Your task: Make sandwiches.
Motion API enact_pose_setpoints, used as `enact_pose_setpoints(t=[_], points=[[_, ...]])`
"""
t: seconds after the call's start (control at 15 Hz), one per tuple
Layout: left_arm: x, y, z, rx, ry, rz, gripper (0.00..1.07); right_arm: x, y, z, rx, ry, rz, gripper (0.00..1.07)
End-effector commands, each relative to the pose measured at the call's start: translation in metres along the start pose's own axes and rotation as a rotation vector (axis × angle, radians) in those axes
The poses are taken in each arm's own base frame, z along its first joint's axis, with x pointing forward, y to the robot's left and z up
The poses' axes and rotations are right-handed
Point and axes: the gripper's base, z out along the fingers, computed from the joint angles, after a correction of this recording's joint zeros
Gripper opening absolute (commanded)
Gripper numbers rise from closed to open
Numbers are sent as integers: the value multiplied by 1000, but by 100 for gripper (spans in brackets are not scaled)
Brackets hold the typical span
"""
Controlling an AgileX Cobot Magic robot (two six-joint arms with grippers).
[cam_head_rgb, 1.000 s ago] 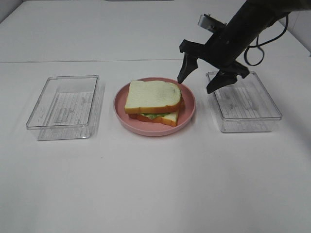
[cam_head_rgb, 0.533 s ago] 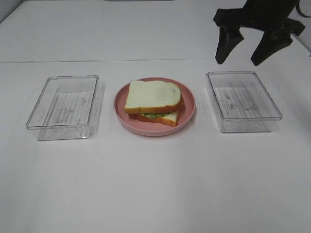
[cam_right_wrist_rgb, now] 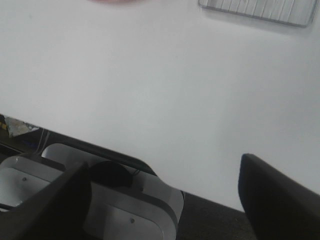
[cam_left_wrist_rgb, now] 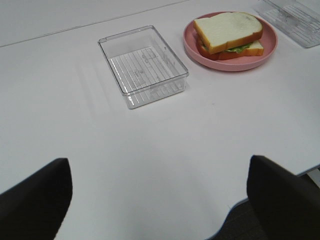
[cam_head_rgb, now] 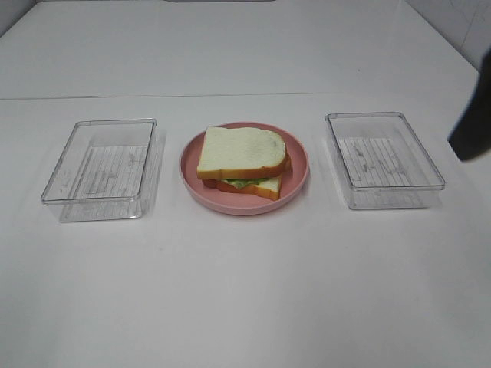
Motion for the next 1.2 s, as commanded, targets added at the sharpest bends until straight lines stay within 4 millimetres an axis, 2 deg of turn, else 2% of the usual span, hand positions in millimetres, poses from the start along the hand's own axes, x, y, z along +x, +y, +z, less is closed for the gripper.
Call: enact_pose_setpoints(t=[0.07,0.2,0.27,0.4,0.47,0.67,0.8,1.2], points=[[1,0,-2,2,-28,2,90,54,2,0,6,-40,-40,77],[1,0,-2,2,-28,2,90,93,2,3,15,-153,-82,77],[1,0,-2,3,-28,2,90,104,2,4,18,-175,-100,77],[1,0,-2,5,-28,8,90,140,3,6,25,-262,-139,77],[1,-2,-2,22,-28,25,90,169,3,11,35,-362,-155,77],[1,-3,-2,34,-29,36,90,190,1,11,69,-489,-170,77],[1,-3,-2,34,-29,35,90,196,-1,11,99,-569,-179,77],[1,-3,-2,33,-29,34,90,196,-2,12,106,-577,-173,77]])
